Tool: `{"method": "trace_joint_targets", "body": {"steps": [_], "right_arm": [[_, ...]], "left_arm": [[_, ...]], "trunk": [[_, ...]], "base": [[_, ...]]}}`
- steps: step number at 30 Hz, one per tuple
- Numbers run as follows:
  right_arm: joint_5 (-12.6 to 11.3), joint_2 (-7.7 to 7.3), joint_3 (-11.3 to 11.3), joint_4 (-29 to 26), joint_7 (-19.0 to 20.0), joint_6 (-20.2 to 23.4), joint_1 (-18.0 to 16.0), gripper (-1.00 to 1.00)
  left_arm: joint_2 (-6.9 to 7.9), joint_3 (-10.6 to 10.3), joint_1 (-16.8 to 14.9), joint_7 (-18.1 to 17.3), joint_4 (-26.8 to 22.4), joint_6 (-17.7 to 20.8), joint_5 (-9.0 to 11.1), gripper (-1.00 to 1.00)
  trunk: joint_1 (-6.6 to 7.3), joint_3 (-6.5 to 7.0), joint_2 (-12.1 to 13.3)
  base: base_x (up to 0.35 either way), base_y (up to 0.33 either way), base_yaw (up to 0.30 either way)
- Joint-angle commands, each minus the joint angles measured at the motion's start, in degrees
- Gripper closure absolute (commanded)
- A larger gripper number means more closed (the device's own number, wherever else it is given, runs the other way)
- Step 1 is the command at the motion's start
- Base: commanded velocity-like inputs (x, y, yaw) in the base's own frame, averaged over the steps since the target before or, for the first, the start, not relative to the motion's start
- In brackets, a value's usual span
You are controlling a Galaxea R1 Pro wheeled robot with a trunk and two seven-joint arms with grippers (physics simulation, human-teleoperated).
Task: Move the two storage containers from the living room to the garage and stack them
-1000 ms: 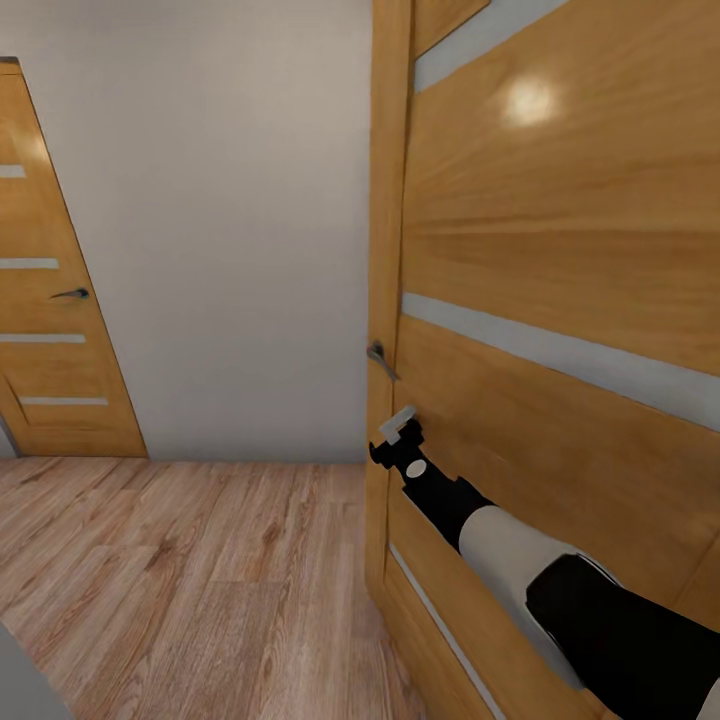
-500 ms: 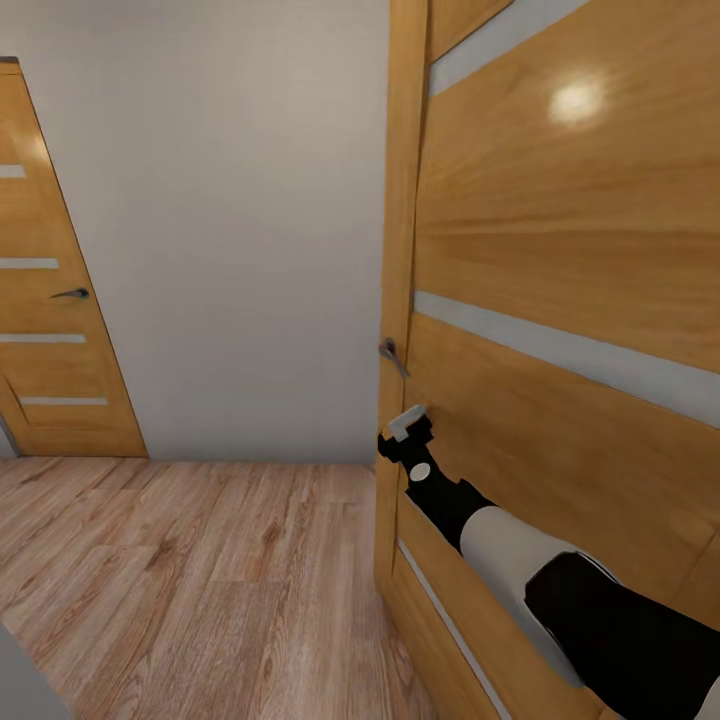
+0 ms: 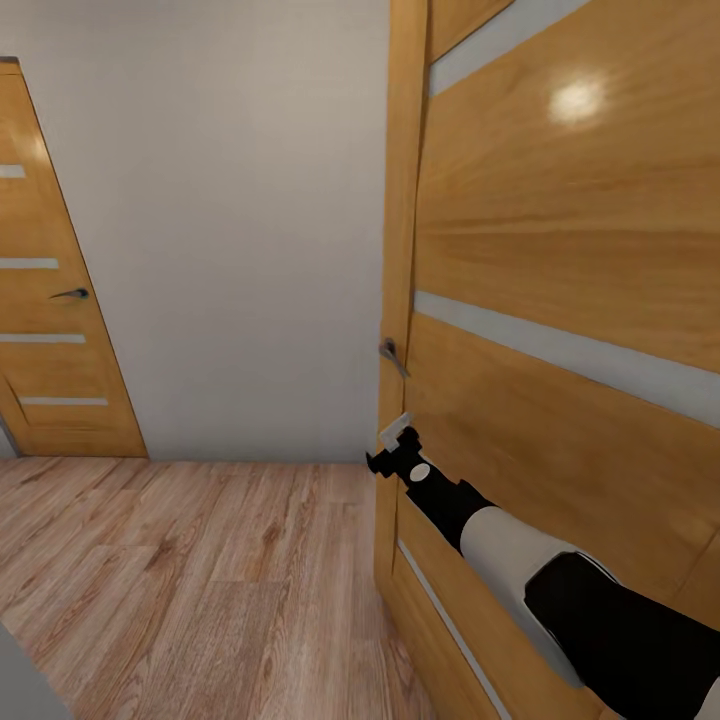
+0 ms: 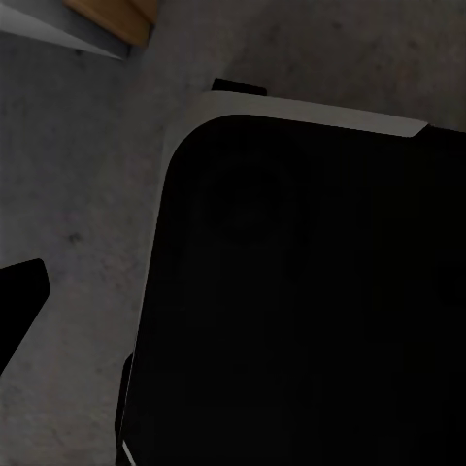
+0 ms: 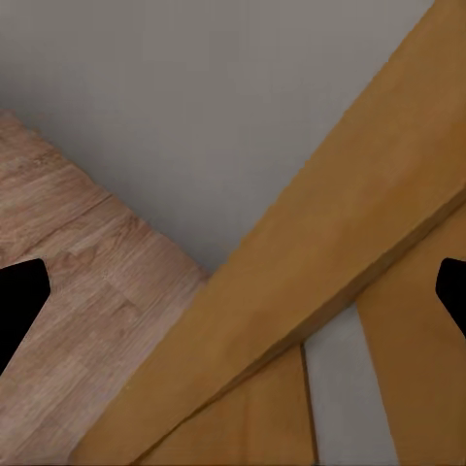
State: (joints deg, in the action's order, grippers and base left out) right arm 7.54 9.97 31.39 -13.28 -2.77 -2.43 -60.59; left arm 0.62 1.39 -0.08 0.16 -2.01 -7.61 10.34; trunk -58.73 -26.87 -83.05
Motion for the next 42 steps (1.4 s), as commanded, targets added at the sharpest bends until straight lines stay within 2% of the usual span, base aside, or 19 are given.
{"method": "trace_joint_targets", "body": {"steps": [1,6,7,8,12,25,29,42], "right_arm": [[0.57,0.03,0.0,0.1,-0.17,-0.06,-0.05,-1.0],[0.24,0.03,-0.02,0.15,-1.43,-0.2,-0.05,-1.0],[-0.57,0.03,-0.05,0.18,-2.48,-0.17,-0.05,-1.0],[-2.76,0.03,0.0,0.34,-4.28,0.13,-0.05,-1.0],[-3.86,0.03,0.05,0.58,-5.35,0.19,-0.05,-1.0],[-4.27,0.03,0.07,1.58,-5.15,-0.6,-0.05,-1.0],[-4.28,0.03,0.08,4.0,-5.54,-2.24,-0.05,-1.0],[-3.88,0.03,0.06,4.5,-5.84,-3.11,-0.05,-1.0]], "left_arm": [[0.0,0.1,-0.01,0.02,-0.01,-0.12,0.21,-1.0],[0.0,0.1,-0.01,0.02,-0.01,-0.12,0.21,-1.0],[0.0,0.1,0.01,0.02,-0.01,-0.12,0.21,-1.0],[0.0,0.1,0.0,0.02,-0.01,-0.12,0.21,-1.0],[0.0,0.1,-0.01,0.02,-0.01,-0.12,0.22,-1.0],[0.08,0.1,-0.01,0.02,-0.01,-0.13,0.29,-1.0],[0.09,0.16,-0.01,0.02,-0.01,0.02,0.44,-1.0],[0.08,0.13,-0.01,0.02,-0.01,0.05,0.47,-1.0]], "trunk": [[0.0,-0.05,-0.03],[0.0,-0.05,-0.03],[0.0,-0.05,-0.03],[0.0,-0.05,-0.03],[0.0,-0.05,-0.03],[0.0,-0.05,-0.03],[0.0,-0.05,-0.03],[0.0,-0.05,-0.03]], "base": [[0.0,0.0,0.0],[0.0,0.0,0.0],[0.0,0.0,0.008],[0.0,0.0,0.175],[0.0,0.0,0.221],[0.007,0.0,0.031],[0.242,0.0,0.0],[0.315,0.0,0.0]]}}
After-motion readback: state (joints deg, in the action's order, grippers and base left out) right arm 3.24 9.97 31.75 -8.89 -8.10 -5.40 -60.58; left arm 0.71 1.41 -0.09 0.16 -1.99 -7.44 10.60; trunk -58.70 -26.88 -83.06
